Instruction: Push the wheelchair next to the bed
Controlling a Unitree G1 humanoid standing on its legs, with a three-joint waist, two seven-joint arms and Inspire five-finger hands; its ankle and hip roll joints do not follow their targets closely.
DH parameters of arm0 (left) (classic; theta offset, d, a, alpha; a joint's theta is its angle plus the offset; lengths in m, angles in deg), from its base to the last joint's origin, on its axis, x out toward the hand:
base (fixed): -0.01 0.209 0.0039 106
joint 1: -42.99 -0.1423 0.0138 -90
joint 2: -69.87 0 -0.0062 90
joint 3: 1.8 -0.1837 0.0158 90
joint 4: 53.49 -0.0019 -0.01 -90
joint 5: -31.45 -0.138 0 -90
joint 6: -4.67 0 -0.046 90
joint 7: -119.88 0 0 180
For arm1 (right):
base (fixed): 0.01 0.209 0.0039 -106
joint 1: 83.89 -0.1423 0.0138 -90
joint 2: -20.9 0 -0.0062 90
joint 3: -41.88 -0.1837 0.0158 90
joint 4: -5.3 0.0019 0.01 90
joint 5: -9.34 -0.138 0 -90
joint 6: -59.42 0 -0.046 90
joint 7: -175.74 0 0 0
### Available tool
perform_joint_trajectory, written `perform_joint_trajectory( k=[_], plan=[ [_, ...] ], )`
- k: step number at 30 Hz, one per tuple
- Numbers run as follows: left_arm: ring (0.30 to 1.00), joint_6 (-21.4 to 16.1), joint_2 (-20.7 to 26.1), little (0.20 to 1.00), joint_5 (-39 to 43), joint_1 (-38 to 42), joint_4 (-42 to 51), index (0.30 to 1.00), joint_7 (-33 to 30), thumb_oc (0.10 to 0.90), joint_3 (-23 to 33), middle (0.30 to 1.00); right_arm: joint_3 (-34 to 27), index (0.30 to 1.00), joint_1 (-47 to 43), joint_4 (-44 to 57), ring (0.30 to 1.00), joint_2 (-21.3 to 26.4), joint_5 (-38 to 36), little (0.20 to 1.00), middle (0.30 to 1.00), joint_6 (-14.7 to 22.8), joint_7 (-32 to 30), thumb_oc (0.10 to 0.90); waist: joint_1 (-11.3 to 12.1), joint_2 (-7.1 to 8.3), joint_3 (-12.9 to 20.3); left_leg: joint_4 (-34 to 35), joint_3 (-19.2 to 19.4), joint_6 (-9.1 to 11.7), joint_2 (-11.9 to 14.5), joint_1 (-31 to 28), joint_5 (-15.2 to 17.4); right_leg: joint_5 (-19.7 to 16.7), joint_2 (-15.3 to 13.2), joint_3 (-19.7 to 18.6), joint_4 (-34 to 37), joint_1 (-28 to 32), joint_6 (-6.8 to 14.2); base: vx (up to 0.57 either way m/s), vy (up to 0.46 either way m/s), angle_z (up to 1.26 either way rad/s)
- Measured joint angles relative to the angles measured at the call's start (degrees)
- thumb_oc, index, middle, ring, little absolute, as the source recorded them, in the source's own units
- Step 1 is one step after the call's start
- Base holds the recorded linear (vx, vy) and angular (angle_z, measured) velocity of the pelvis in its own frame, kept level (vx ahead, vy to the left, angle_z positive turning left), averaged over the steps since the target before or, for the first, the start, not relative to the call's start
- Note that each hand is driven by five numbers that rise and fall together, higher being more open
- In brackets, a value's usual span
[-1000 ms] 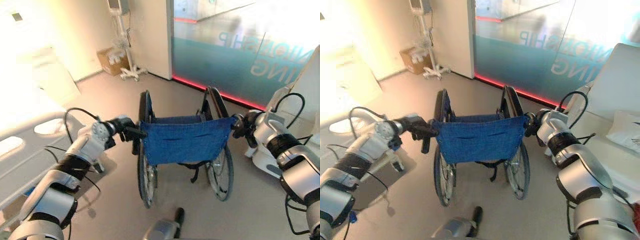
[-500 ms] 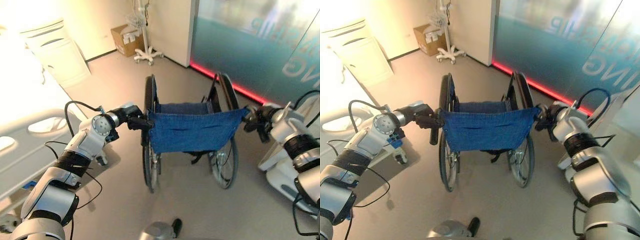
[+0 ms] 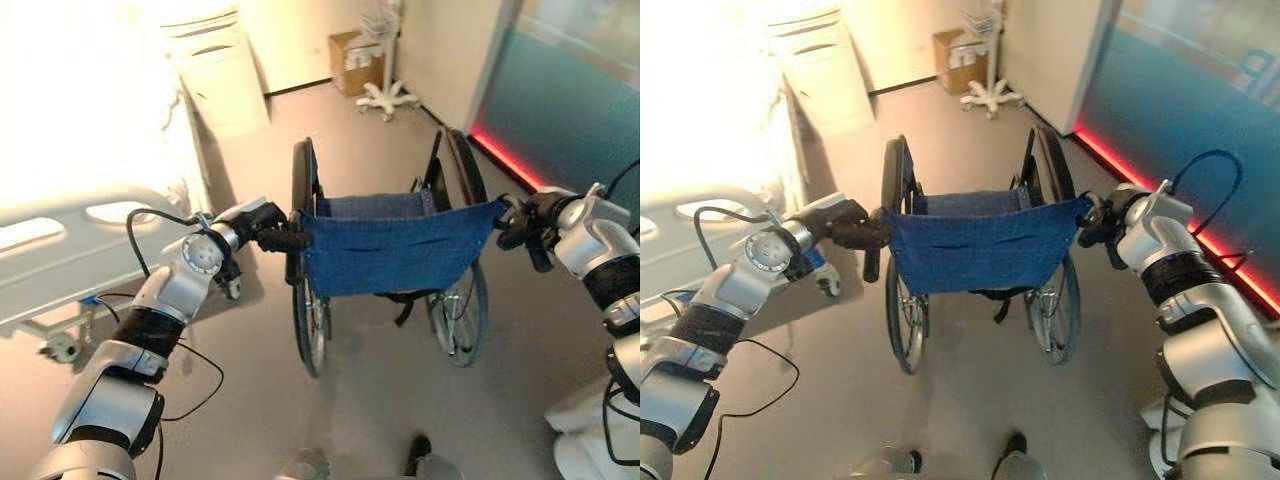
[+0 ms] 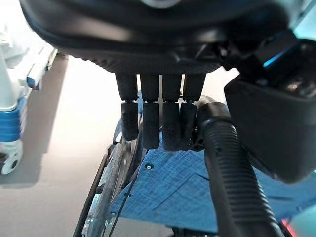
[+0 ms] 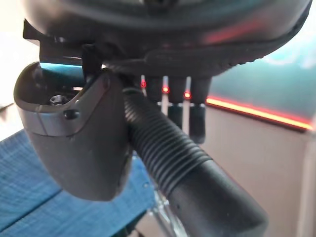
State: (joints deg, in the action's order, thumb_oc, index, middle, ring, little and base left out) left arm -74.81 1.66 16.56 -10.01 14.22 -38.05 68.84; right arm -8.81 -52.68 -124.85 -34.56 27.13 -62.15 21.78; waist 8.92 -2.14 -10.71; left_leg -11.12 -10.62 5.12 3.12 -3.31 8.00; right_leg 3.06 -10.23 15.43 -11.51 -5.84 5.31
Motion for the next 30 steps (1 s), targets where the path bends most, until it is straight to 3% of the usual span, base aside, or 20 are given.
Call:
perform_joint_trajectory(
  k=[5, 8, 11, 12, 13, 14, 17, 19, 21, 22, 23, 24, 25, 26, 27, 28, 29, 30],
  plan=[
    [0.300, 2.5, -1.1, 0.300, 0.0, 1.2, 1.3, 0.300, -1.9, 0.400, -0.6, 0.300, -0.2, 0.300, -0.4, 0.0, 0.300, 0.8, 0.4, 0.300, 0.300, 0.0, -0.2, 0.400, -1.3, 0.26, 0.1, 2.9, 4.7, 0.6, 1.8, 0.0, -4.7, 1.0, 0.9, 1.9, 2.6, 3.1, -1.7, 0.16, -0.214, 0.58],
    [0.300, 5.1, -1.1, 0.300, -0.1, 2.6, 1.1, 0.300, -2.2, 0.400, -2.8, 0.300, -0.5, 0.300, 0.1, 0.0, 0.300, 0.6, 0.4, 0.300, 0.300, 0.0, -0.3, 0.400, -4.6, 0.66, 0.2, 3.8, 7.0, -0.1, 1.6, 0.3, -8.9, 1.2, 0.2, 3.3, 2.0, 5.1, -2.2, 0.17, -0.205, 0.73],
    [0.300, 6.7, -0.9, 0.300, -0.1, 3.5, 0.0, 0.300, -2.1, 0.400, -5.1, 0.300, -0.7, 0.300, 1.8, -0.1, 0.300, -0.2, 0.4, 0.300, 0.300, 0.0, -0.4, 0.400, -6.1, 0.25, 0.7, 3.7, 8.5, -2.1, 2.4, -0.3, -12.0, 2.8, -0.1, 4.0, -6.2, 1.4, -2.3, 0.24, -0.177, 0.36],
    [0.300, 6.8, -0.1, 0.300, -0.1, 3.4, 0.1, 0.300, -1.7, 0.400, -5.3, 0.300, -0.7, 0.300, 2.1, -0.2, 0.300, -0.9, 0.4, 0.300, 0.300, 0.0, -0.4, 0.400, -6.3, 1.21, 1.2, 3.7, 8.3, -2.1, 2.3, -0.2, -12.0, 2.7, 0.5, 3.6, -1.8, 1.8, -2.1, 0.27, -0.148, 0.04],
    [0.300, 6.7, 2.2, 0.300, 0.0, 3.7, 0.3, 0.300, -0.3, 0.400, -5.4, 0.300, -1.1, 0.300, 2.4, -0.2, 0.300, -2.6, 0.3, 0.300, 0.300, 0.0, -0.2, 0.400, -5.8, 4.40, 1.9, 3.4, 8.1, -1.4, 0.2, -0.5, -11.4, 1.4, -0.1, 3.5, 5.0, 2.9, -1.4, 0.40, -0.220, 0.15],
    [0.300, 7.5, 1.5, 0.300, -0.1, 3.0, -0.3, 0.300, -1.0, 0.400, -5.0, 0.300, -2.8, 0.300, 3.6, -0.5, 0.300, -3.9, 0.5, 0.300, 0.300, 0.0, -1.0, 0.400, -6.2, 4.58, 1.6, -0.9, 6.7, 1.1, 0.5, 1.6, -8.4, 0.5, 0.9, 1.8, 6.8, 5.5, -2.3, 0.36, -0.198, -0.03],
    [0.300, 8.0, 0.7, 0.300, -0.2, 1.5, 0.5, 0.300, -2.9, 0.400, -5.2, 0.300, -3.1, 0.300, 4.0, -1.0, 0.300, -4.9, 2.1, 0.300, 0.300, 0.0, -1.2, 0.400, -1.2, 4.34, 1.6, 3.2, 7.8, 0.9, -5.2, 6.4, -7.3, -1.0, 2.9, -2.5, 12.9, 8.4, -3.0, 0.30, -0.129, -0.51],
    [0.300, 8.0, 0.5, 0.300, -0.2, 1.6, 0.9, 0.300, -2.4, 0.400, -6.0, 0.300, -3.0, 0.300, 4.1, -2.5, 0.300, -5.0, 2.4, 0.300, 0.300, 0.0, -1.3, 0.400, 0.6, 3.91, 1.4, 5.0, 10.2, 1.3, -7.3, 11.5, -7.6, -0.7, 3.2, -2.2, 13.9, 10.1, -3.4, 0.40, -0.056, -0.40],
    [0.300, 8.0, -0.4, 0.300, -0.2, 1.7, 1.2, 0.300, -1.1, 0.400, -6.2, 0.300, -2.9, 0.300, 3.9, -4.7, 0.300, -4.8, 3.5, 0.300, 0.300, 0.2, -1.6, 0.400, 3.2, 1.70, 0.5, 7.1, 12.0, 3.4, -5.9, 15.5, -10.3, -0.5, 5.0, -1.9, 15.1, 13.0, -3.6, 0.32, 0.033, -0.68],
    [0.300, 8.0, -0.3, 0.300, -0.2, 1.6, 1.9, 0.300, 0.2, 0.400, -6.2, 0.300, -2.8, 0.300, 3.8, -5.6, 0.300, -4.9, 4.5, 0.300, 0.300, 0.8, -1.6, 0.400, 5.0, 0.34, 0.5, 6.2, 13.0, 3.9, -4.4, 18.2, -10.7, -0.5, 5.9, -1.9, 15.4, 14.2, -3.5, 0.17, 0.089, -0.84],
    [0.300, 8.0, 0.3, 0.300, -0.1, 1.6, 2.3, 0.300, 1.1, 0.400, -6.0, 0.300, -2.6, 0.300, 3.6, -6.4, 0.300, -5.1, 4.5, 0.300, 0.300, 1.8, -1.7, 0.400, 6.0, -0.06, 0.6, 4.6, 13.7, 3.9, -3.8, 19.6, -10.7, -0.3, 6.0, -1.4, 15.5, 14.7, -3.3, 0.28, 0.119, -0.98],
    [0.300, 8.4, 1.9, 0.300, 0.5, 1.5, 3.3, 0.300, 2.9, 0.400, -6.1, 0.300, -2.3, 0.300, 3.5, -7.0, 0.300, -6.2, 4.4, 0.300, 0.300, 3.0, -2.2, 0.400, 6.6, -0.16, 0.6, 0.2, 15.1, 3.2, -3.3, 20.9, -10.2, 0.2, 5.6, -0.3, 15.3, 15.8, -2.4, 0.21, 0.074, -0.75],
    [0.300, 8.7, 3.1, 0.300, 2.2, 1.5, 3.0, 0.300, 4.2, 0.400, -6.1, 0.300, -1.6, 0.300, 3.5, -7.3, 0.300, -7.3, 4.3, 0.300, 0.300, 3.0, -2.7, 0.400, 6.5, -0.32, 0.8, -5.1, 15.8, 0.7, -3.8, 20.8, -8.6, 1.6, 5.2, -0.3, 14.2, 16.5, -1.0, 0.42, 0.035, -0.66],
    [0.300, 8.9, 3.5, 0.300, 3.4, 0.8, 3.2, 0.300, 5.0, 0.400, -5.8, 0.300, -0.7, 0.300, 3.5, -7.3, 0.300, -7.1, 4.2, 0.300, 0.300, 3.0, -2.4, 0.400, 7.0, -2.25, 2.6, -1.7, 15.1, 3.1, -3.8, 18.0, -5.8, 2.8, 7.0, -0.7, 13.0, 16.7, 0.4, 0.35, -0.011, -0.33],
    [0.300, 8.7, 3.5, 0.300, 3.9, 1.1, 3.1, 0.300, 5.0, 0.400, -5.3, 0.300, -0.9, 0.300, 3.5, -7.1, 0.300, -6.9, 4.3, 0.300, 0.300, 3.1, -2.6, 0.400, 7.0, -2.90, 2.9, 0.5, 13.5, -1.1, -4.2, 17.1, -9.5, 3.6, 7.0, -1.0, 10.9, 16.6, 1.3, 0.50, 0.005, -0.19],
    [0.300, 7.7, 3.8, 0.300, 3.8, 2.0, 2.5, 0.300, 4.0, 0.400, -4.1, 0.300, -1.5, 0.300, 3.5, -7.1, 0.300, -7.3, 4.2, 0.300, 0.300, 3.1, -3.5, 0.400, 7.5, -0.85, 2.0, 2.5, 14.3, 0.4, -4.8, 16.5, -8.7, 8.9, 5.6, 0.3, 0.0, 13.2, -0.9, 0.39, 0.008, 0.08],
    [0.300, 7.1, 4.2, 0.300, 3.6, 2.5, 2.1, 0.300, 3.0, 0.400, -3.4, 0.300, -3.1, 0.300, 3.5, -7.2, 0.300, -7.6, 3.8, 0.300, 0.300, 3.0, -3.5, 0.400, 7.0, 1.90, 1.9, 5.0, 14.2, 0.5, -6.3, 15.7, -8.2, 11.2, 5.1, 1.8, -2.1, 12.0, -3.2, 0.37, 0.009, 0.20],
    [0.300, 6.2, 4.7, 0.300, 3.6, 3.9, 1.1, 0.300, 2.4, 0.400, -3.1, 0.300, -4.5, 0.300, 3.3, -7.4, 0.300, -8.5, 3.0, 0.300, 0.300, 3.0, -3.7, 0.400, 6.3, 5.47, 1.3, 1.4, 14.7, -2.7, -8.8, 16.1, -7.8, 13.1, 2.5, 2.8, 1.8, 14.0, 0.7, 0.24, -0.003, 0.19]
  ],
)
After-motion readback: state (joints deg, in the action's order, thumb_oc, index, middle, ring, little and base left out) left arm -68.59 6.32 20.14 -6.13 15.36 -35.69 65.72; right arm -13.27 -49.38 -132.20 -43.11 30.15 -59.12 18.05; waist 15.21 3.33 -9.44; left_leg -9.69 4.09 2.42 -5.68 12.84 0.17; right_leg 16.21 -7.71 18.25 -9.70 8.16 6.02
